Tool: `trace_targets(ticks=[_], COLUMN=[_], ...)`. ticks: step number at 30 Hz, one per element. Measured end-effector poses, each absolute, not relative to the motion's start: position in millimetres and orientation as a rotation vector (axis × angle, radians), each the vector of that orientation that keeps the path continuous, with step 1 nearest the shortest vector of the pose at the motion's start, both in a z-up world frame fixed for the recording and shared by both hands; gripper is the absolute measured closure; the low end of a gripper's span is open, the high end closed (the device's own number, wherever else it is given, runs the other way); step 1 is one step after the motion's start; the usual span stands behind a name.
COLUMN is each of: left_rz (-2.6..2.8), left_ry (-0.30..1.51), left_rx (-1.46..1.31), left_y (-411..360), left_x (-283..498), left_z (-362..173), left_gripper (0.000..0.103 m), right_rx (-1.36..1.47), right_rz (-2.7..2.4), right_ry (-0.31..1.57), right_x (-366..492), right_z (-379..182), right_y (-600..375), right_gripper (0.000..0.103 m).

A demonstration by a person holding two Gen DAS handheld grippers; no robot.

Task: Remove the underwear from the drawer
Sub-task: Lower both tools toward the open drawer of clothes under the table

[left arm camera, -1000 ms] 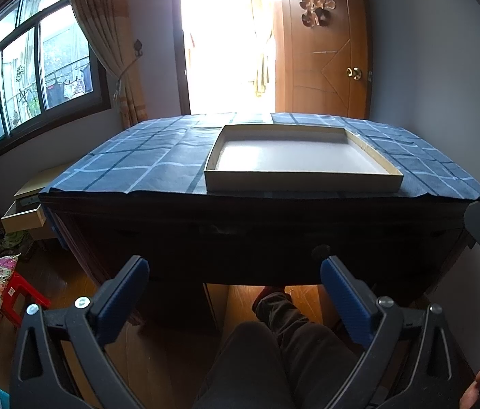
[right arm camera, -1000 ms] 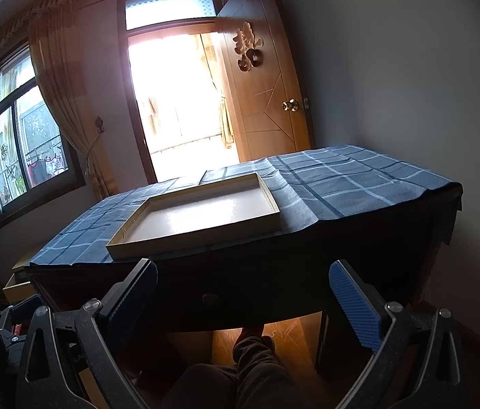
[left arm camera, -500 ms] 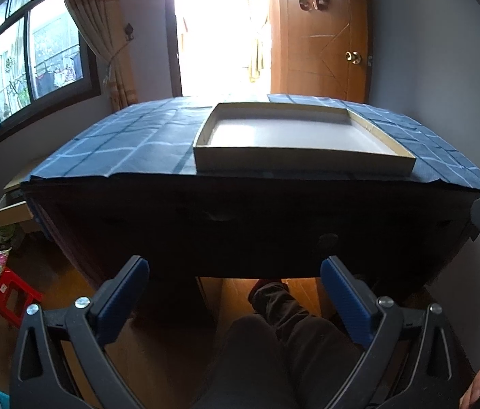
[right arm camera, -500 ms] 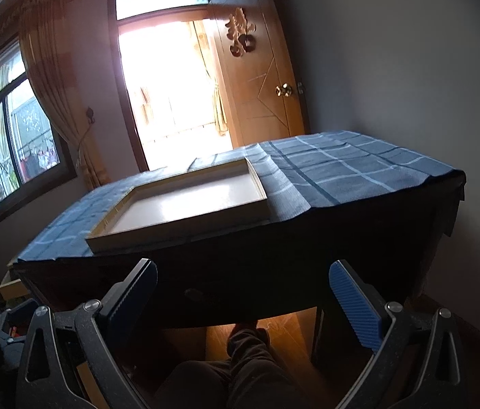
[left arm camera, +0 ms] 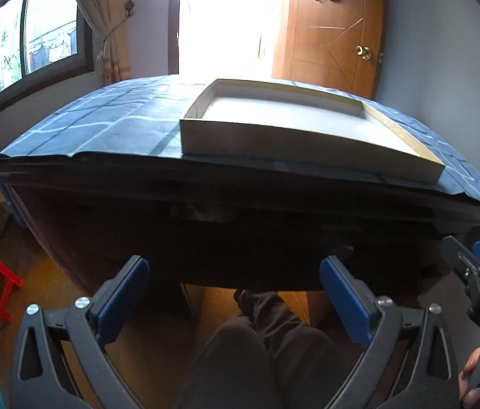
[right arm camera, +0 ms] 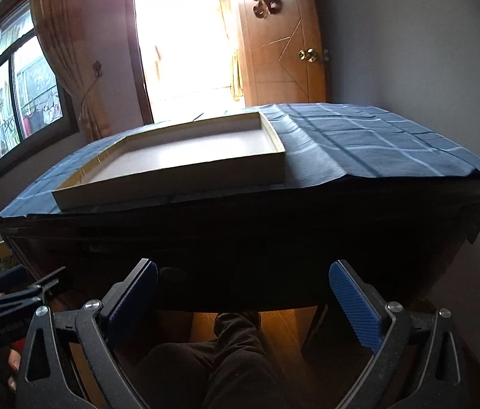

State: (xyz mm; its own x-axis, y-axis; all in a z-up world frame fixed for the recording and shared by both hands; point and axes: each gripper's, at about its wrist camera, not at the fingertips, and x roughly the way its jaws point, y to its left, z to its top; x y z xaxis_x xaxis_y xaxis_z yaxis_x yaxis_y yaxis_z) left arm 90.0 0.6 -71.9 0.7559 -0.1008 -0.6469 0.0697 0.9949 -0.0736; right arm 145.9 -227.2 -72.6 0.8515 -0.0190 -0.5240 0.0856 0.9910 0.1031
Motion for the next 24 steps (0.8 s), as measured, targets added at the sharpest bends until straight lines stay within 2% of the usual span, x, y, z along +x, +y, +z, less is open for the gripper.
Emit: trace_targets(ticks=[2, 7, 14, 18, 24], left_rz=[-0.086, -0.081, -0.067, -0.070, -0.062], left_ry=[0.706, 0.717, 0.707, 0.739, 0.737], left_rx=[-0.039, -0.059, -0.070, -0.072, -0.066], left_y=[-1.5, -3.0, -8.6, -13.9, -20.0], left_x=[96.5, 111.5, 130.2, 142.0, 149.1], left_z=[-75.7, -85.0, -89.6, -100.3, -104.8], left_gripper=[0.003, 0.008, 0.012, 0.019, 0.019], right_rx=[0.124, 0.138, 0.142, 0.165, 0.155], right_rz=[-0.049, -0.022, -0.013, -0.006, -0.022], right_ry=[0.558, 0.612, 0.641, 0.691, 0.695], right_x=[157.5, 185.0, 214.5, 229.6, 239.6], right_z=[-77.5, -89.7, -99.2, -108.1, -112.7], right_y=[-230.2, -233.4, -231.4, -230.5, -229.6], right_gripper=[0.003, 0.036, 0.038, 0.038, 0.039])
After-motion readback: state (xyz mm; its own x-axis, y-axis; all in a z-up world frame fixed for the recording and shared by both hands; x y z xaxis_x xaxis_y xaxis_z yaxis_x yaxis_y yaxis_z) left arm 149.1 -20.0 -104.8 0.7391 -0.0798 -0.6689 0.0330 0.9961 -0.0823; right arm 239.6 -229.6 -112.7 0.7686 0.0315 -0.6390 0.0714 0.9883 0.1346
